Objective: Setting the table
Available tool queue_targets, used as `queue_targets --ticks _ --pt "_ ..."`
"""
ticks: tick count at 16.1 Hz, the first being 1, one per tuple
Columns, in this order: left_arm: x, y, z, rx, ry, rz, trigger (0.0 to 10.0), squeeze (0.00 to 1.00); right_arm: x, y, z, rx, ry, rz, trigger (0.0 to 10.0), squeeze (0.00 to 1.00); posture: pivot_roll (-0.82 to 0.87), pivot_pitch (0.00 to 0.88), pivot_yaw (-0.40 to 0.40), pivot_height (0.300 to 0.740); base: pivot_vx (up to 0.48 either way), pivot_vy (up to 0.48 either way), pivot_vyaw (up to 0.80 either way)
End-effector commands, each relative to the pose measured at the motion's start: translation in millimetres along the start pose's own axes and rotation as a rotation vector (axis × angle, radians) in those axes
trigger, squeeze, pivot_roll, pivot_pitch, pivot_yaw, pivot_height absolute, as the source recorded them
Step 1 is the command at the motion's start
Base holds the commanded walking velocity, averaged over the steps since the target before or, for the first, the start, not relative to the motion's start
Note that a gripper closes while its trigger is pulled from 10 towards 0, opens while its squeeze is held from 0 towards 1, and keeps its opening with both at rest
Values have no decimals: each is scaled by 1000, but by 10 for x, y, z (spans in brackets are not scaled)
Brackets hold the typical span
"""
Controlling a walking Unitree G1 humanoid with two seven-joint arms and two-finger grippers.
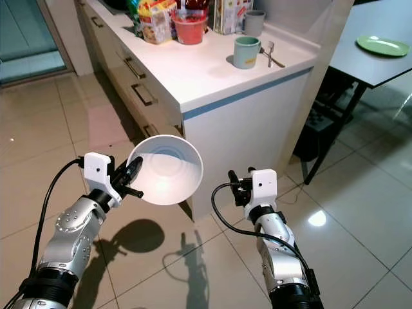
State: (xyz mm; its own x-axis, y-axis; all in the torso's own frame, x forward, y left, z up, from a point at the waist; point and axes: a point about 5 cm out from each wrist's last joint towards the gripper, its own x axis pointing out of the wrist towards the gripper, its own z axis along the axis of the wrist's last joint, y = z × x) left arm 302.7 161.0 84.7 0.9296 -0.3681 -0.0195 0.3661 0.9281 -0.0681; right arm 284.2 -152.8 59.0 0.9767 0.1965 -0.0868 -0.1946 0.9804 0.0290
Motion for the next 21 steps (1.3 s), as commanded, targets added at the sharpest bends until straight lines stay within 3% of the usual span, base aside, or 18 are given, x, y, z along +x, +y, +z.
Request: queue_targets --ticks 1,3,4,20,21 --pt "7 5 39 23 -12 0 1294 102 -2 20 -24 16 15 9 10000 0 56 0 56 740 0 0 0" --pt "9 -5 40 23 -13 -4 1647 102 -3 34 24 47 -25 24 10000 0 57 0 58 740 0 0 0" --pt "9 -7 39 24 -12 -5 1137 102 -1 33 29 49 -22 27 10000 0 57 0 58 740 0 0 0" --pt "10 -8 39 25 -12 -5 1137 102 1 31 31 51 -18 28 10000 0 57 0 58 740 0 0 0" --pt "25 -2 33 64 6 15 0 220 -1 36 1 39 9 29 10000 0 54 0 62 740 0 -439 0"
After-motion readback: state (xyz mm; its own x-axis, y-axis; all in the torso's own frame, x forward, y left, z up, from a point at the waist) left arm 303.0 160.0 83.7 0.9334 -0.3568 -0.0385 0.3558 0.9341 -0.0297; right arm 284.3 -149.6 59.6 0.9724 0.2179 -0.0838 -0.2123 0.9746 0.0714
